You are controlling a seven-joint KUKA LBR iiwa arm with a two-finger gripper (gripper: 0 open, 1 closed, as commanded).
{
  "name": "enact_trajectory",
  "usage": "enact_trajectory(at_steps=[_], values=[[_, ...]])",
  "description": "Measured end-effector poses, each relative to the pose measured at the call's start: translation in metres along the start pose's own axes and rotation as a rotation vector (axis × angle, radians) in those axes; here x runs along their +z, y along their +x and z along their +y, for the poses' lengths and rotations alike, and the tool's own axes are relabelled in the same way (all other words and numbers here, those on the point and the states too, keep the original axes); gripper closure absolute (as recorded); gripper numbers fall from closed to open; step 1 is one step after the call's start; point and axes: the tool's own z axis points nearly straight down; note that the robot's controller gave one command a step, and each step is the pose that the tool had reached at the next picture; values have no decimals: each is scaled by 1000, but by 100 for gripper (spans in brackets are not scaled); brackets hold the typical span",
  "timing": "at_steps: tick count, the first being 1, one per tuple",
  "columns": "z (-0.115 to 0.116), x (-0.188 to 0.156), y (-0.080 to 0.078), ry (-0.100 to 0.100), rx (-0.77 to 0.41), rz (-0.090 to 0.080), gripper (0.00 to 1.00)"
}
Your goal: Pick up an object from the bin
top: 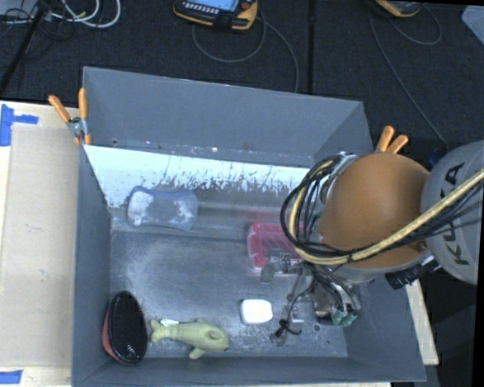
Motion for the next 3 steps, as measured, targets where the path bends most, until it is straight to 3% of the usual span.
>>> enact_trajectory(at_steps=[1,2,3], values=[[0,-4,-2,0,2,-8,0],[-17,63,-21,-1,6,-9,0],[-26,94,-22,-1,22,1,0]])
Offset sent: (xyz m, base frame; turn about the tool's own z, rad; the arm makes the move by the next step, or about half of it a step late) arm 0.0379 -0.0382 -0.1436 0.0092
